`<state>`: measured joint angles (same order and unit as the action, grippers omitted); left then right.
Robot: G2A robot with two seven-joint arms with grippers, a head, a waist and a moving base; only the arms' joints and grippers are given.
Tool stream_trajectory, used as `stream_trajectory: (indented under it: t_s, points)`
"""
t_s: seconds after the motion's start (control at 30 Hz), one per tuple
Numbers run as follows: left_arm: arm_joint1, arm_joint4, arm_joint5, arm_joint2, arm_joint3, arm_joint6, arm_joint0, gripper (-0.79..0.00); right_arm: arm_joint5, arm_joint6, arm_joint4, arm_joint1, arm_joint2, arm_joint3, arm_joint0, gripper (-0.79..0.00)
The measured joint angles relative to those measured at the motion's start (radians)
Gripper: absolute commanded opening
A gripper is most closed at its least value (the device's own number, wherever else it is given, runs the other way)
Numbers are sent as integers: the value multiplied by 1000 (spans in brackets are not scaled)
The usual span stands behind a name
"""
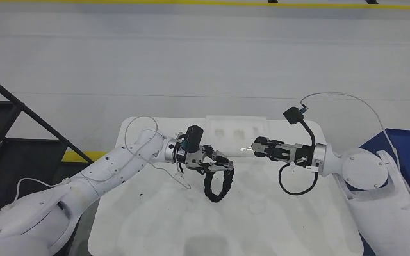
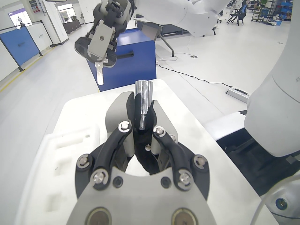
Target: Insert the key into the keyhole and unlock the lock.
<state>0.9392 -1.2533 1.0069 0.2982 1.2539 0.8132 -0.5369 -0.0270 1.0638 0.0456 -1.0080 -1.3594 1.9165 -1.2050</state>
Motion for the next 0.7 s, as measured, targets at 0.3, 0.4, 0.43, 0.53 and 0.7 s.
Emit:
stream_trajectory:
  t_s: [0.3,0.4,0.43,0.53,0.7]
  points:
    - [13,-9,-23,9,-13,23,6,-785,6,-20,-6,2,-10,-5,6,-785]
    - [13,-9,-23,9,-13,23,6,-785,6,-20,-6,2,-10,-5,6,-785]
    - [13,-9,-23,9,-13,23,6,-785,6,-20,-6,2,-10,-5,6,-785]
    - [13,-9,-23,9,-13,23,6,-785,6,-20,-6,2,-10,-5,6,-785]
    - [13,-9,-23,9,-13,23,6,-785,19,-37,27,3,-5,3,-7,-785]
